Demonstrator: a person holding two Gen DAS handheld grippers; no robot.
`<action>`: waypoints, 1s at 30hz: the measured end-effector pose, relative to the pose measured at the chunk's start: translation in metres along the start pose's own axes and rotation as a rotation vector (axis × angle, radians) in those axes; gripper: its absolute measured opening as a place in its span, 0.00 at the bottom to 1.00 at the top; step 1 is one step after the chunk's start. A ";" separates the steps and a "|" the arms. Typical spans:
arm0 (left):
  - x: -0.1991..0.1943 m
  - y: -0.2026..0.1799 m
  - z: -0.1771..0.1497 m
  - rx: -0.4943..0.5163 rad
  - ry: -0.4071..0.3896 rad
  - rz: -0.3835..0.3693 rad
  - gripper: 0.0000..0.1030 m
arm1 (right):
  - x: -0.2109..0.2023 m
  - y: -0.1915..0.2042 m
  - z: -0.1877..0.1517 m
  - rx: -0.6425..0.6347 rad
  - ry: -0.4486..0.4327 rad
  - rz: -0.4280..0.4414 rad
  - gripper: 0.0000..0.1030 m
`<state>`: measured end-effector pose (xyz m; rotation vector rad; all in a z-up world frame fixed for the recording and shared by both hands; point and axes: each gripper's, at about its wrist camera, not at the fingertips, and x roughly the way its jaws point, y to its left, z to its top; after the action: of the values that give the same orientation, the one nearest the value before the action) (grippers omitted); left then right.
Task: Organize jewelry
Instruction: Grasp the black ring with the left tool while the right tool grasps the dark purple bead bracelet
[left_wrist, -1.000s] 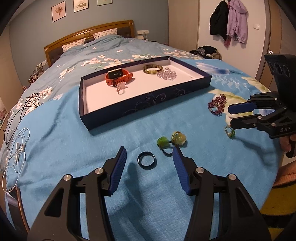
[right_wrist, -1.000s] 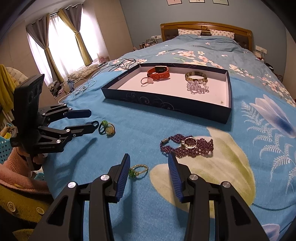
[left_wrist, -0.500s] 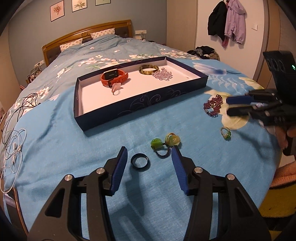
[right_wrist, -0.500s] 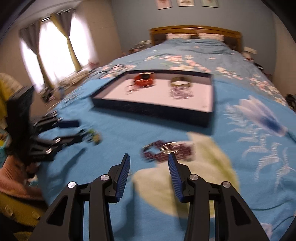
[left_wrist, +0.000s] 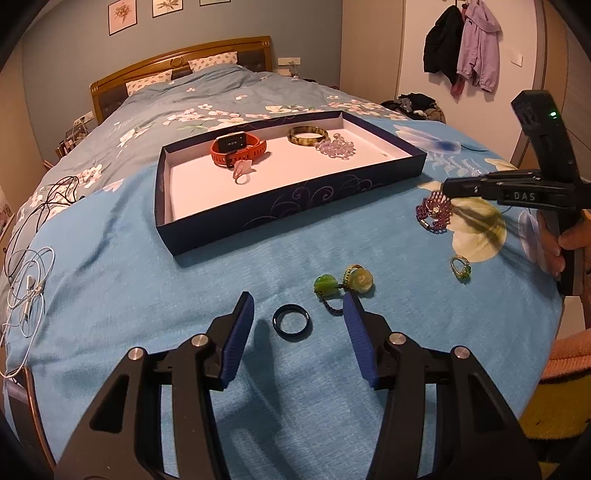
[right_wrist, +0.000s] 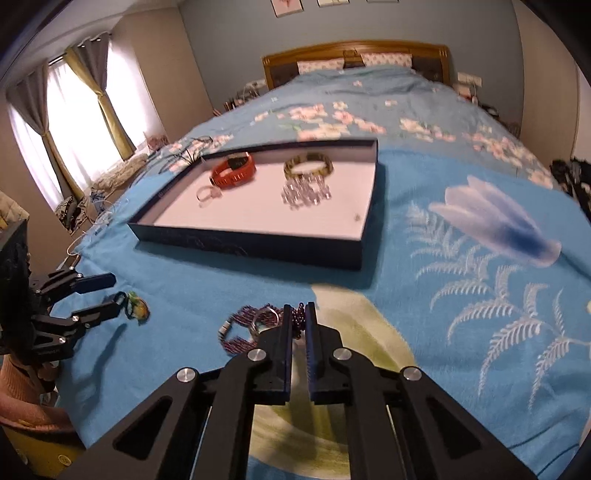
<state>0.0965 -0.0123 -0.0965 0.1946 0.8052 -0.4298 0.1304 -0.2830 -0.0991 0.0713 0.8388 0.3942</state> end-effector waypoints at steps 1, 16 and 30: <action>0.000 0.000 0.000 0.000 -0.001 -0.001 0.48 | -0.003 0.003 0.002 0.000 -0.013 0.016 0.05; -0.002 0.006 -0.004 0.003 0.004 -0.003 0.48 | -0.015 0.036 0.015 -0.051 -0.078 0.142 0.05; 0.005 0.008 -0.005 -0.001 0.040 -0.023 0.43 | -0.021 0.041 0.026 -0.048 -0.136 0.154 0.05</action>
<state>0.0999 -0.0054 -0.1033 0.1939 0.8470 -0.4486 0.1241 -0.2505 -0.0579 0.1173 0.6917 0.5485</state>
